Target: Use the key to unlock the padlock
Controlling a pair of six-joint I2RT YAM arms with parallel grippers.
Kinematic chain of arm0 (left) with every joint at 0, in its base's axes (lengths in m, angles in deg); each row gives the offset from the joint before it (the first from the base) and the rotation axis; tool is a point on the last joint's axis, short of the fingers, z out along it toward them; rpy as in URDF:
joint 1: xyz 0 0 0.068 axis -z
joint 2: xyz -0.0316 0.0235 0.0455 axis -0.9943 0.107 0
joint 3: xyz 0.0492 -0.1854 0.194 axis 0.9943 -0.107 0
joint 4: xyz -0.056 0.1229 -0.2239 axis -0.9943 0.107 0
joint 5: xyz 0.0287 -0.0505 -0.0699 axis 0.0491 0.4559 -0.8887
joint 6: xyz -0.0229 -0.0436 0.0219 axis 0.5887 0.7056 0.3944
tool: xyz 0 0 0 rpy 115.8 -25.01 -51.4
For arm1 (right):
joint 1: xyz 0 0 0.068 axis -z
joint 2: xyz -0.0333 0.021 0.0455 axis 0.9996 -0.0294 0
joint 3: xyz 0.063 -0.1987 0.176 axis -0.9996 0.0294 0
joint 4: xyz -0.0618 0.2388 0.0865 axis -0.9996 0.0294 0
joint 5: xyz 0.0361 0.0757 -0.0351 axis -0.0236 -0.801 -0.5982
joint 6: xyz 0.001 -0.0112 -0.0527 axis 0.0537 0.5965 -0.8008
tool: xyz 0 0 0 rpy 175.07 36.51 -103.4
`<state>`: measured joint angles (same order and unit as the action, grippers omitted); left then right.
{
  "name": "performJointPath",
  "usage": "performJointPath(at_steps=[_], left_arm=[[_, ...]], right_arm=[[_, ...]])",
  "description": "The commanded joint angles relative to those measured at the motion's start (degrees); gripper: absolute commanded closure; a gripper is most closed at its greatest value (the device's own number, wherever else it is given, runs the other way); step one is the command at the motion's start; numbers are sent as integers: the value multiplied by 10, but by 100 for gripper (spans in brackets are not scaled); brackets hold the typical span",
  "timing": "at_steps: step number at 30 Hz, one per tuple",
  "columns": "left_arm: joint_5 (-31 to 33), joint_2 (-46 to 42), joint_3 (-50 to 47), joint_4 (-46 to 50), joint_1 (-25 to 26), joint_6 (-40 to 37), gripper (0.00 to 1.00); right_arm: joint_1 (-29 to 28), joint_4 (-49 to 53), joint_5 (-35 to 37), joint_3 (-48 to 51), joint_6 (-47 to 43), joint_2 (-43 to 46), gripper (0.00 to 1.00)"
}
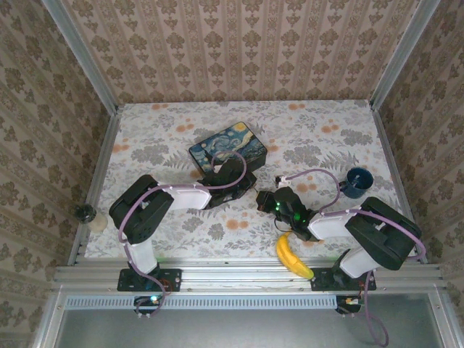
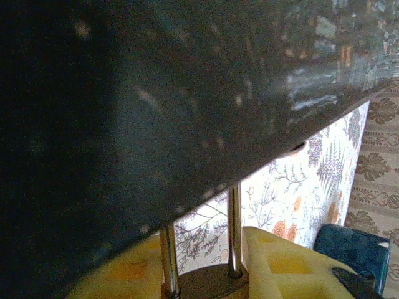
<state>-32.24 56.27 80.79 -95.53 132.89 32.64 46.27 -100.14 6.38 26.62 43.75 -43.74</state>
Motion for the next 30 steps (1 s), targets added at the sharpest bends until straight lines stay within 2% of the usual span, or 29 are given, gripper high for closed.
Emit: performJointPath(at_steps=[1,16,30], left_arm=[[-77,33,-2,-3,4,63,100],[-83,36,-6,-11,5,68,100],[-87,43,-5,-16,7,75,100]], right_arm=[[4,-15,22,-5,6,0,100],[17,-62,6,-1,28,-34,100],[30,-110,-29,6,9,-33,100]])
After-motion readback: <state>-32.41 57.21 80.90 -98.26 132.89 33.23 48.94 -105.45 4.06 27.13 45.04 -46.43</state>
